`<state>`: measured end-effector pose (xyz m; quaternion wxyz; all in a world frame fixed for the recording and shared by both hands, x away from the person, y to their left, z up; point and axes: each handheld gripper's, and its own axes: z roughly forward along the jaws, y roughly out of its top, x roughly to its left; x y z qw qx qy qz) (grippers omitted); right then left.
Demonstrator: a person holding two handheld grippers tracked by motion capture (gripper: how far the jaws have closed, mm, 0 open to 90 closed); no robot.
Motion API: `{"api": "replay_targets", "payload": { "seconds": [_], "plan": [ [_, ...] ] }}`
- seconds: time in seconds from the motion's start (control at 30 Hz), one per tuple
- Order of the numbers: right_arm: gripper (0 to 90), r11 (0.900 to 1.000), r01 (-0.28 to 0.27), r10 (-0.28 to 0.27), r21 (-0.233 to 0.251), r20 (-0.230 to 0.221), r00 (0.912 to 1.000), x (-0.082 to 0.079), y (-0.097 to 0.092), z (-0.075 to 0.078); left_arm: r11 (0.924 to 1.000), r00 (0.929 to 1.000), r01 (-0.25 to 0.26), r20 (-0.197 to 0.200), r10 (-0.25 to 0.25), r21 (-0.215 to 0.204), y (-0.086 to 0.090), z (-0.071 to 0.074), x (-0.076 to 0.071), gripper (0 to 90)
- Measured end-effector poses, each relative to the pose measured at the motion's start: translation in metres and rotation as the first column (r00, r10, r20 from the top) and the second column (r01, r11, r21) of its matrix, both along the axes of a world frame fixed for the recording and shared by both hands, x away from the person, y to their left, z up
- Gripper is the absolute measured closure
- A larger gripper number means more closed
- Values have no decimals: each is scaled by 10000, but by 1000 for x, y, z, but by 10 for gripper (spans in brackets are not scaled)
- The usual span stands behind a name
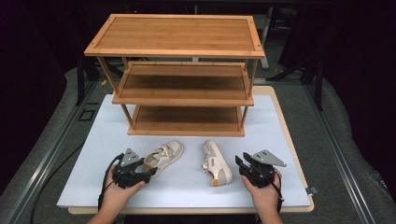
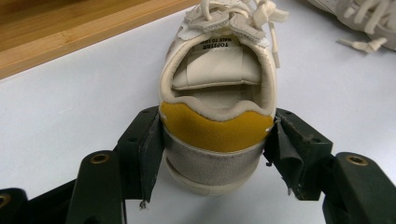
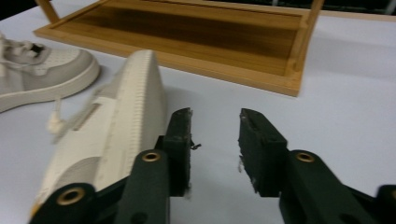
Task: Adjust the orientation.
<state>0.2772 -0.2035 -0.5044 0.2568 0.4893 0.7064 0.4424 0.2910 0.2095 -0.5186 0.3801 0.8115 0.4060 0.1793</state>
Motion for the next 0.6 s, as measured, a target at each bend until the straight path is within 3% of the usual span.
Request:
{"api": "replay_targets", "payload": {
  "seconds": [0.13, 0.3, 0.6],
  "plan": [
    [765, 9992, -323, 328, -229, 191, 9993, -11, 8, 6, 9997, 10000, 1, 49, 0, -231, 2, -2, -3, 364],
    [793, 9979, -535, 546, -362, 288, 9981, -19, 15, 10, 9996, 10000, 3, 41, -2, -290, 2, -2, -3, 357],
    [849, 9858, -1564, 1579, -605, 206, 9872, -28, 37, 11, 9988, 9999, 108, 19, -107, -472, 6, 2, -5, 355]
  ]
}}
